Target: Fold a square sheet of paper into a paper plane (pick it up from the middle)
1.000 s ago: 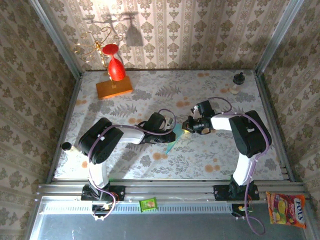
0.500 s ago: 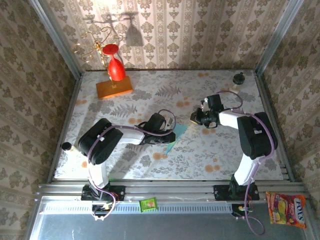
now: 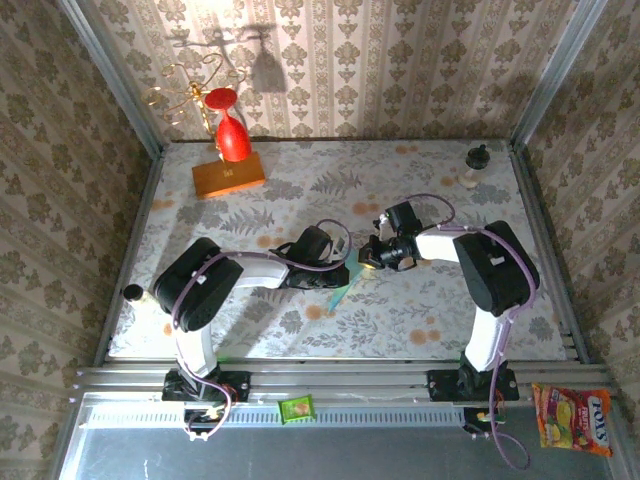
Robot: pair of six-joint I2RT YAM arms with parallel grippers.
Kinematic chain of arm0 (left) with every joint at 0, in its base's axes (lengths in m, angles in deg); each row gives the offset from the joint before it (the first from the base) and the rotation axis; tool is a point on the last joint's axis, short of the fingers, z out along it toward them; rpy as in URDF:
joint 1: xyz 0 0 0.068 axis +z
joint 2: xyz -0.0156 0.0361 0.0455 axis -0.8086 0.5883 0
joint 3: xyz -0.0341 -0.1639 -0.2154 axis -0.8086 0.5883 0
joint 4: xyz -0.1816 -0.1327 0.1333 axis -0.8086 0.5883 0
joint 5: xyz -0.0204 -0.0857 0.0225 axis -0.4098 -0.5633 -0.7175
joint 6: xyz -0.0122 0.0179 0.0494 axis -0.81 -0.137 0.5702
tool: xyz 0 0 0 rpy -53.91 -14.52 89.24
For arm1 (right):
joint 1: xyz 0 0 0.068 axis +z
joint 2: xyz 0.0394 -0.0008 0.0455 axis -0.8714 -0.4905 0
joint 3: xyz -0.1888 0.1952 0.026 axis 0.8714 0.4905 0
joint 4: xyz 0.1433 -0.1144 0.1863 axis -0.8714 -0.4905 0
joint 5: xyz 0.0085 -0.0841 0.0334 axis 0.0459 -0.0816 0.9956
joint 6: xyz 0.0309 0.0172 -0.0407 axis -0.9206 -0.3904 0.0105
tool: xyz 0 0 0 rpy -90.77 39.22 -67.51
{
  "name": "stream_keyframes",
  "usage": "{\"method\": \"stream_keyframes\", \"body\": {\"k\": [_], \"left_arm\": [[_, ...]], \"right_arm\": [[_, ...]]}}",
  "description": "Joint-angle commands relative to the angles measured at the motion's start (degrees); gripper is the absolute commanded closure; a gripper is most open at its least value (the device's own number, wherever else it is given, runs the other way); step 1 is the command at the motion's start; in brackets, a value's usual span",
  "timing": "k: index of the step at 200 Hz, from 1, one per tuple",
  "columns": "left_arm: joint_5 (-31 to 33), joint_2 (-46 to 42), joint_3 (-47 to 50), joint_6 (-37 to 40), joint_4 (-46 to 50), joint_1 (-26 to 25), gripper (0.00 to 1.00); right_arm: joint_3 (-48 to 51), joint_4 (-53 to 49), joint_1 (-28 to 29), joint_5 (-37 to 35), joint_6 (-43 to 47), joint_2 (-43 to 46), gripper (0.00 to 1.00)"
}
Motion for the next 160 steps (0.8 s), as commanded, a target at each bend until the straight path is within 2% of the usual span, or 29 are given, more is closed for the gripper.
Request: {"method": "stream_keyframes", "body": {"k": [1, 59, 160], "left_arm": [[1.59, 0.33, 0.71, -0.38, 9.32, -0.23, 1.0], [-1.12, -2.34, -4.3, 1.67, 6.9, -0.25, 1.0], [-4.79, 5.48, -8.06, 0.09, 0.32, 0.47, 1.0]], "right_arm": [[-0.47, -2.86, -0.06, -0.19, 1.67, -1.44, 0.95], [-0.79, -4.2, -0.09, -2.68, 2.94, -3.62, 0.95], [-2.03, -5.81, -0.07, -3.05, 3.41, -4.77, 0.95]]}}
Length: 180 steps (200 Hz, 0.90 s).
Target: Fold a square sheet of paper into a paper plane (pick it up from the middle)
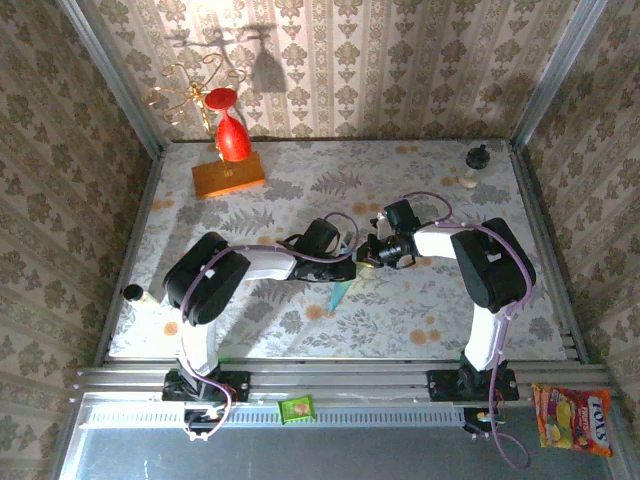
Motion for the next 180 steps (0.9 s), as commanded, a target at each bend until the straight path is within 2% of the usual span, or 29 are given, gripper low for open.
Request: {"method": "stream_keyframes", "body": {"k": [1, 105, 141, 180], "left_arm": [[-2.31, 1.2, -1.4, -0.63, -1.92, 0.36, 1.0], [0.72, 2.45, -2.28, 0.58, 2.1, -0.81, 1.0], [2.33, 0.26, 2.54, 1.51, 7.22, -2.19, 1.0], [2.6, -4.72, 8.78, -0.4, 7.93, -3.65, 1.0]], "right_arm": [[0.1, -4.16, -0.1, -3.78, 1.35, -3.16, 0.95], [-0.36, -6.12, -0.21, -5.6, 0.07, -4.41, 0.96], [-0.99, -8.55, -0.37, -7.66, -0.02, -5.11, 0.97], [-1.12, -9.05, -0.67, -8.6, -0.39, -5.57, 0.97]]}}
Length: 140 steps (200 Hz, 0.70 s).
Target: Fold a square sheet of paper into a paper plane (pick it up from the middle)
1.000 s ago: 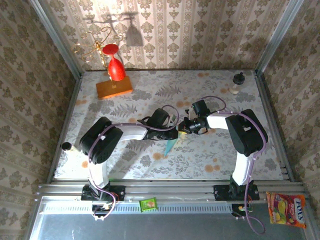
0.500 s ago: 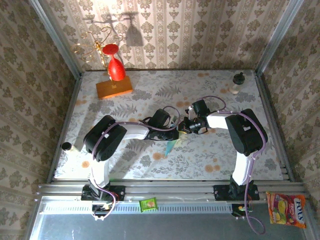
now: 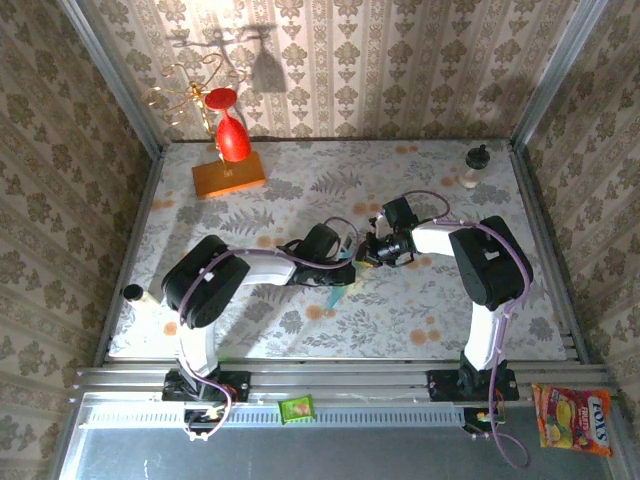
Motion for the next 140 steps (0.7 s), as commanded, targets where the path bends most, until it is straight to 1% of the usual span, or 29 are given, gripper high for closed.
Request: {"method": "stream_keyframes", "body": {"k": [1, 33, 59, 75, 94, 117, 125, 131, 140], "left_arm": [[-0.51, -2.45, 5.19, -0.51, 9.0, -1.99, 1.0], [-0.17, -5.25, 8.46, -1.32, 10.31, -3.81, 1.0], [0.89, -7.99, 12.88, -3.52, 9.2, -3.82, 1.0], [1.13, -10.18, 14.3, -4.54, 8.34, -3.73, 1.0], [1.97, -13.17, 13.27, -4.45, 9.2, -3.34, 1.0], [3.51, -17.75, 11.24, -3.73, 10.04, -1.49, 0.94], [4.32, -19.35, 10.77, -3.7, 10.72, -0.54, 0.91], [4.81, -20.46, 10.35, -3.65, 11.49, 0.45, 0.86], [5.1, -21.95, 9.94, -3.42, 12.6, 1.95, 0.77]], "right_arm": [[1.15, -6.01, -0.55, -8.85, -0.14, -4.3, 0.97], [0.89, -6.07, -0.55, -8.72, -0.08, -4.42, 0.97], [0.67, -6.42, -0.51, -8.38, 0.51, -3.69, 0.97], [0.39, -6.19, -0.56, -6.76, 1.13, -2.85, 0.96], [-0.53, -6.09, -0.37, -3.32, 2.31, -0.53, 0.93], [-2.83, -8.96, 0.34, -1.06, 3.43, 3.83, 0.88], [-3.47, -9.55, 0.44, 0.07, 3.43, 5.4, 0.84], [-4.0, -10.07, 0.45, 1.07, 3.56, 6.55, 0.78], [-5.23, -12.45, 0.62, 1.05, 4.38, 8.31, 0.72]]}}
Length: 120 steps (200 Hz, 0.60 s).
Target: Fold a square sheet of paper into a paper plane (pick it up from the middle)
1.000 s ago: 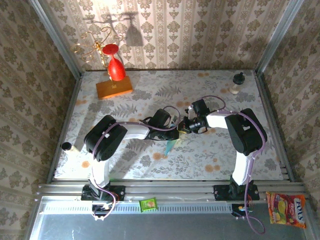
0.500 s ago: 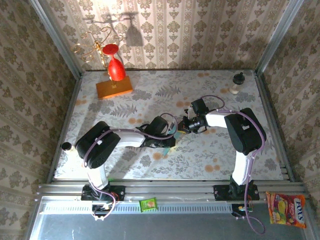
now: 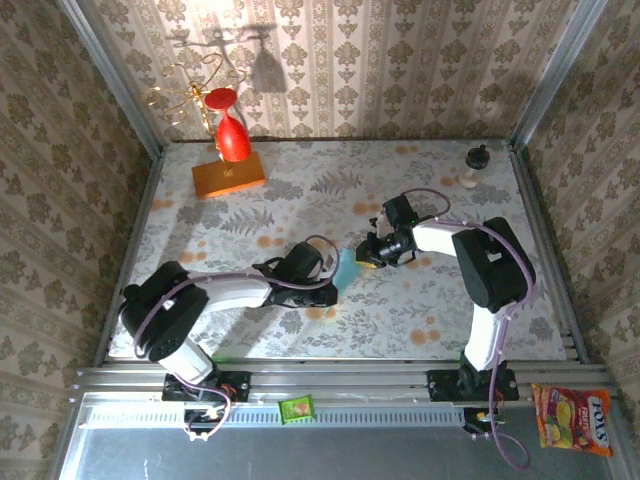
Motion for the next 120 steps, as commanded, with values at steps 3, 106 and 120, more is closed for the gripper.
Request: {"method": "stream_keyframes", "body": {"k": [3, 106, 120], "left_arm": [[2.48, -5.27, -2.34, 0.14, 4.97, 3.78, 0.73], [16.55, -17.3, 4.15, 6.56, 9.81, 19.58, 0.02], [17.39, -18.8, 5.68, 5.35, 9.35, 21.3, 0.0]], "right_arm": [[-4.19, -7.41, 0.53, 0.53, 2.71, 6.47, 0.7], [-8.06, -25.17, 13.25, -32.58, -5.58, 12.3, 0.17], [-9.98, -26.45, 16.14, -35.87, -7.13, 10.02, 0.16]]}}
